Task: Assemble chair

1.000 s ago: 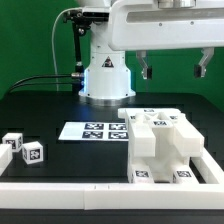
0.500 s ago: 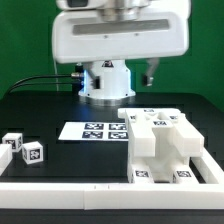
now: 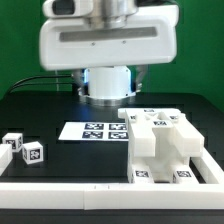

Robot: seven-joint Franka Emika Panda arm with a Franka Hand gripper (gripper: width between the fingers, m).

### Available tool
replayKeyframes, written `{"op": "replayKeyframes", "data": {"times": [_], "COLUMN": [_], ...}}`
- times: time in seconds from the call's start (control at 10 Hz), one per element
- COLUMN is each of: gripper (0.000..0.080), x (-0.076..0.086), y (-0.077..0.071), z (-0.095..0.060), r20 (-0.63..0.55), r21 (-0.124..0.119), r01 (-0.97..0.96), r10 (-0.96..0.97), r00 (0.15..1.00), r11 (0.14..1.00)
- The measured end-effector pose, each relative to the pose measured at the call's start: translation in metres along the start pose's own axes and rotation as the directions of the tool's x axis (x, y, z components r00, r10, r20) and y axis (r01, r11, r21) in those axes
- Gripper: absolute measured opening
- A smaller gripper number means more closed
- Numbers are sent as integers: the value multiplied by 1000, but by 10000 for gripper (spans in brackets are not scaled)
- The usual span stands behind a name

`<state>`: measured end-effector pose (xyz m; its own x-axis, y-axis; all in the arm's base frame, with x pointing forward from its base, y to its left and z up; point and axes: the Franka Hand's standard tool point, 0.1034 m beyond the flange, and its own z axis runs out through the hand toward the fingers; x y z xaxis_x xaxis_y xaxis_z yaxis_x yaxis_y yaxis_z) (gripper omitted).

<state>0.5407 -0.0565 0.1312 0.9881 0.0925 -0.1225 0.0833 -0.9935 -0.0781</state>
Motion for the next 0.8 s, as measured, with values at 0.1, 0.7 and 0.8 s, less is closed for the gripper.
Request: {"op": "replayKeyframes", "data": {"times": [0.1,0.7,0.8], "gripper": [649,649,649], "x": [0,4,0], "y": [23,65,80], "z": [8,19,31], "r20": [16,20,18], "r21": [-7,2,-11], "r01": [35,103,187], "r10": [-35,-103,-187], "r00": [999,994,982], "r11": [999,995,982]}}
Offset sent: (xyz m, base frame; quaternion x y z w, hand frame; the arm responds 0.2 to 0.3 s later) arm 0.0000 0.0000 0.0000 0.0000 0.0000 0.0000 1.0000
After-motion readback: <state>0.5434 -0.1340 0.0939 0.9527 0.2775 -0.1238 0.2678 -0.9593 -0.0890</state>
